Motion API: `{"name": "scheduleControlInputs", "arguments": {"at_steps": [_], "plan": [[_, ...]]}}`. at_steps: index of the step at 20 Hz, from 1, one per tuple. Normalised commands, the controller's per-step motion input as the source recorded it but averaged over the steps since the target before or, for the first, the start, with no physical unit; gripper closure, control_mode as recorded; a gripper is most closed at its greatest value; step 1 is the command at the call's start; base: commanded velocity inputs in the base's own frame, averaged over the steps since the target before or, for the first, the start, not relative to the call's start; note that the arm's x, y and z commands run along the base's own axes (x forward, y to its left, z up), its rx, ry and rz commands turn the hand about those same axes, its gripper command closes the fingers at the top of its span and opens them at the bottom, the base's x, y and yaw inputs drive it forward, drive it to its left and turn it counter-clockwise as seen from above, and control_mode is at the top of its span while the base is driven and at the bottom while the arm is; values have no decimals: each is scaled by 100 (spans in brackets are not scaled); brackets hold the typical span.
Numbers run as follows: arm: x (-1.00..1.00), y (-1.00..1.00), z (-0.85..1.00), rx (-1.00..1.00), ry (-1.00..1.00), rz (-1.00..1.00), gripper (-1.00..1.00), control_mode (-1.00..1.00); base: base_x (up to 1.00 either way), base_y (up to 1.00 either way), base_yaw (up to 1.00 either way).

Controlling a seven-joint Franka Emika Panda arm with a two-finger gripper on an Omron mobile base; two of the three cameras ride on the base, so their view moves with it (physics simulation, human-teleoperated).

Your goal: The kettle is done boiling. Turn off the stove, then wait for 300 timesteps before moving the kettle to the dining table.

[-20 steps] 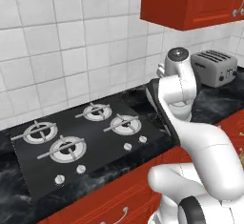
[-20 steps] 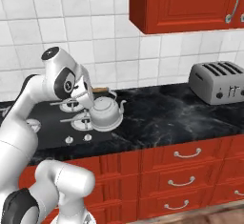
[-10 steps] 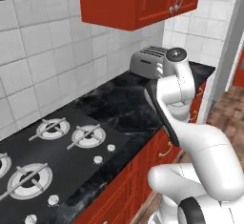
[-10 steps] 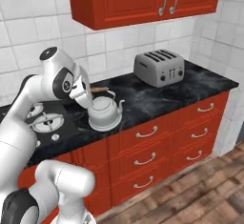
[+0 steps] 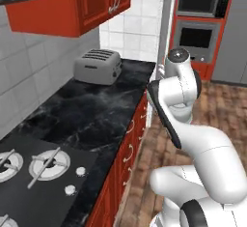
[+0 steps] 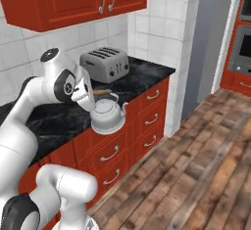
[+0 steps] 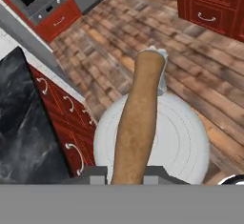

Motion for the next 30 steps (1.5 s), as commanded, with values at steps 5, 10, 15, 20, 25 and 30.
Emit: {"name": "scheduleControlInputs", "arguments": {"at_steps": [5,10,15,20,25,30], "plan": [[0,0,0,0,0,0,100,100,0,-8,-56],[0,0,0,0,0,0,100,100,0,-7,-53],[0,0,0,0,0,0,100,100,2,-2,-51],[0,0,0,0,0,0,100,100,4,-1,-50],[0,0,0,0,0,0,100,100,1,-5,-50],[0,0,0,0,0,0,100,100,1,-4,-48]]}}
